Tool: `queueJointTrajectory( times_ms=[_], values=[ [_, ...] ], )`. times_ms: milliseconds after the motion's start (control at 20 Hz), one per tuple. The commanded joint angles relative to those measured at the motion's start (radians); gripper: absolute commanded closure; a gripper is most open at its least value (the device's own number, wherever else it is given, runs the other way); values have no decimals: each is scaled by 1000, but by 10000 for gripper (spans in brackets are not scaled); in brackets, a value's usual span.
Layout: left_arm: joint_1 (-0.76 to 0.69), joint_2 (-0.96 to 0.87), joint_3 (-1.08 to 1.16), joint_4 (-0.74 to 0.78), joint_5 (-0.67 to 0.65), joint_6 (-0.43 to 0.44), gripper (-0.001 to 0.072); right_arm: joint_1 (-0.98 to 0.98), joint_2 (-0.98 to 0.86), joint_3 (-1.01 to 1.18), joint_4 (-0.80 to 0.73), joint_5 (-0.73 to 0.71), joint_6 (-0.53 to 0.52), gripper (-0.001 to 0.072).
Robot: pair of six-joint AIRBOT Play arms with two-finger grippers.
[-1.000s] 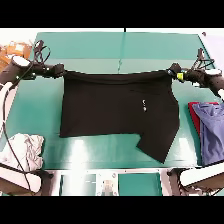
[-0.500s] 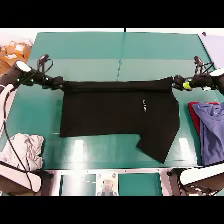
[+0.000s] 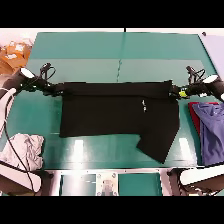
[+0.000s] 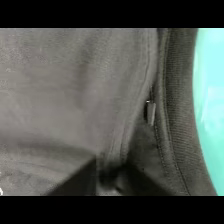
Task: Fold the shirts.
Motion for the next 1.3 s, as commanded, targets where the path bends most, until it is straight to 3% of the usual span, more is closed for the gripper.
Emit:
queueJointTrajectory(
  times_ms=[0, 200, 250, 300, 350, 450, 550, 650, 750, 800, 850, 900, 950, 1050, 1250],
  values=[
    [3, 2, 27, -26, -108, -13, 89, 2, 1, 59, -9, 118, 32, 387],
    [40, 2, 166, 63, -436, -143, 82, -55, 35, 160, -137, 354, 194, 386],
    [56, 3, 199, 101, -520, -183, 100, -79, 60, 156, -158, 388, 214, 528],
    [74, 12, 212, 122, -590, -212, 409, -105, 95, 136, -173, 411, 229, 695],
    [85, 28, 211, 131, -641, -203, 684, -131, 141, 98, -180, 419, 243, 697],
    [90, 99, 165, 167, -663, -212, 682, -182, 261, -28, -196, 423, 251, 698],
    [76, 244, 25, 169, -597, -220, 683, -237, 416, -200, -276, 423, 323, 698],
    [31, 457, -208, 175, -470, -248, 683, -291, 574, -379, -342, 421, 412, 697],
    [-59, 692, -482, 172, -278, -317, 682, -309, 690, -525, -342, 377, 429, 697],
    [-113, 800, -618, 169, -192, -374, 679, -307, 729, -586, -338, 354, 428, 695],
    [-157, 882, -734, 159, -129, -450, 588, -307, 745, -628, -325, 346, 429, 637],
    [-199, 945, -848, 146, -60, -536, 175, -307, 747, -658, -308, 343, 430, 467],
    [-230, 982, -941, 139, 16, -620, 11, -307, 747, -681, -277, 336, 432, 375],
    [-260, 1005, -1092, 53, 171, -692, 22, -307, 746, -705, -237, 318, 432, 380],
    [-261, 1003, -1207, -177, 422, -595, 23, -307, 746, -710, -193, 293, 427, 379]
  ],
)
